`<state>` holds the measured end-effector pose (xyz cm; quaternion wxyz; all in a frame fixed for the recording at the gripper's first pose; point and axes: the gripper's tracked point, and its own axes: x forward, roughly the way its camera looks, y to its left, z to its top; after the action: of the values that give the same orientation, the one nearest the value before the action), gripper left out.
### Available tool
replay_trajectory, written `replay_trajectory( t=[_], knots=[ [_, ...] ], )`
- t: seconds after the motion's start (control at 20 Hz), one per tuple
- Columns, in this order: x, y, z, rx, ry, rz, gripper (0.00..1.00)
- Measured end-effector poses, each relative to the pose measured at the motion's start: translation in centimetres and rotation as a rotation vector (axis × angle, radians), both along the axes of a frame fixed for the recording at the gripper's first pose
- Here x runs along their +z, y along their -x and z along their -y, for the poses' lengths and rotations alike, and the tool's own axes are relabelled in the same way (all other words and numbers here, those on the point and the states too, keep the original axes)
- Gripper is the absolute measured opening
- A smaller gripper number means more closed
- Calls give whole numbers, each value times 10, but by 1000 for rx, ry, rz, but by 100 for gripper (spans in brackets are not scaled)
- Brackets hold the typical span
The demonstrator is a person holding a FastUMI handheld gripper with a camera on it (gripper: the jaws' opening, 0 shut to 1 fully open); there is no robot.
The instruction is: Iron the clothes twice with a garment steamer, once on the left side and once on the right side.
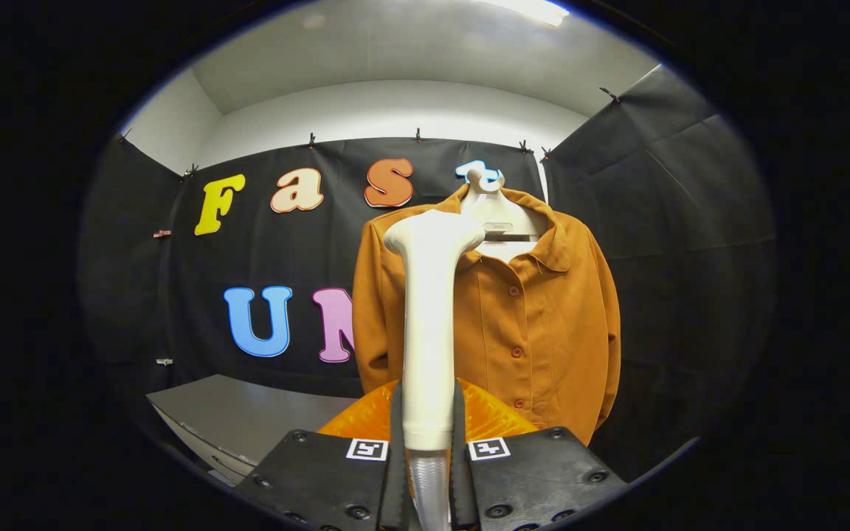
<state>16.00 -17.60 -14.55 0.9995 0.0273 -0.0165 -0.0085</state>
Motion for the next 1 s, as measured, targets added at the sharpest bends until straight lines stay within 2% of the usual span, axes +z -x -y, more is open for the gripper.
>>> replay_trajectory(
  t=[0.45, 1.0],
  knots=[
    [-49, -14, -4, 25, -15, -77, 25],
    [-133, 10, 13, 22, -34, -234, 25]
  ],
)
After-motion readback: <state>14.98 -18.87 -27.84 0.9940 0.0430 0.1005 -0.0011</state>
